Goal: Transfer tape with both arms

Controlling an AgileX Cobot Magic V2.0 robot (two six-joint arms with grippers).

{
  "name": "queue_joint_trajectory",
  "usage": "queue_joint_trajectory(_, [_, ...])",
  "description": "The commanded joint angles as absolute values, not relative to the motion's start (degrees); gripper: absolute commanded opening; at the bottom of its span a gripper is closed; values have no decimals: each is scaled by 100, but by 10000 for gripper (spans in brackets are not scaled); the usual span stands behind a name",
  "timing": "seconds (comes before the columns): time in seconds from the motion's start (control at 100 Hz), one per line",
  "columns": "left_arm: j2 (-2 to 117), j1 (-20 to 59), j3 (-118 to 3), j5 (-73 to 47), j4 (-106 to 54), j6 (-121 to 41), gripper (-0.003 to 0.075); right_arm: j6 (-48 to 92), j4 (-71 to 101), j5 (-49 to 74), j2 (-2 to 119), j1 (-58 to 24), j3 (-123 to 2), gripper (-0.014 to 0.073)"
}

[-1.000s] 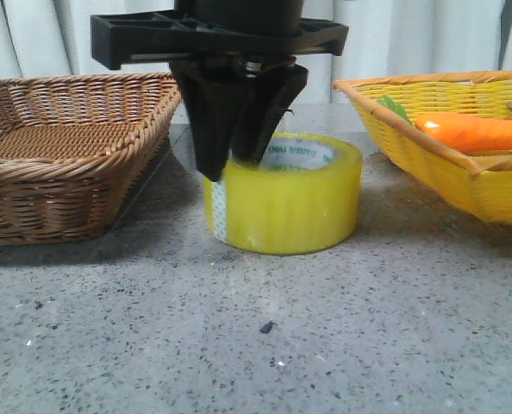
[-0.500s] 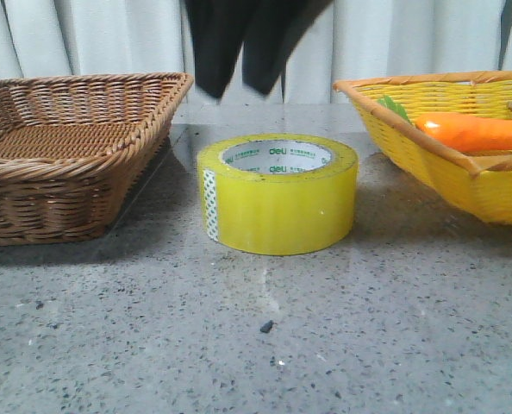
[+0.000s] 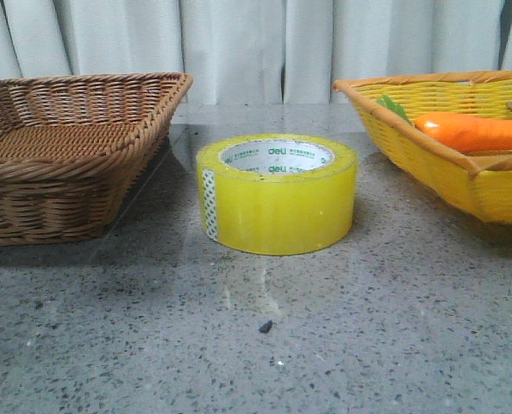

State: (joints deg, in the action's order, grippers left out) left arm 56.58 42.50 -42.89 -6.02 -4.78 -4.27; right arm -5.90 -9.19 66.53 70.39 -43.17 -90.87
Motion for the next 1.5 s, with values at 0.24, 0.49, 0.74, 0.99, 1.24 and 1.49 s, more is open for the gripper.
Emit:
queue_joint_trajectory(0.24, [7740, 5219, -6242, -2280, -500, -594, 459, -1056, -1482, 6447, 5862, -4299, -9274, -74])
queue_joint_trajectory(0.49, [8928, 5454, -7199, -2938, -500, -742, 459, -1056, -1482, 6529, 5537, -4299, -9097, -74])
queue_joint_trajectory(0.74, [9450, 5418, -7476, -3282, -500, -742, 457, -1056, -1869, 6728, 5511, -4299, -8799, -74])
queue_joint_trajectory(0.99, [9611, 5262, -7476, -3304, -551, -742, 239, -1056, -1894, 6744, 5476, -4299, -8747, -74])
queue_joint_trajectory(1.24, [9600, 5252, -7486, -3233, -561, -742, -20, -1056, -1894, 6724, 5388, -4299, -8747, -74])
queue_joint_trajectory(1.49, [9438, 5252, -7986, -3463, -535, -742, -21, -1056, -1894, 6690, 5388, -4299, -8747, -74])
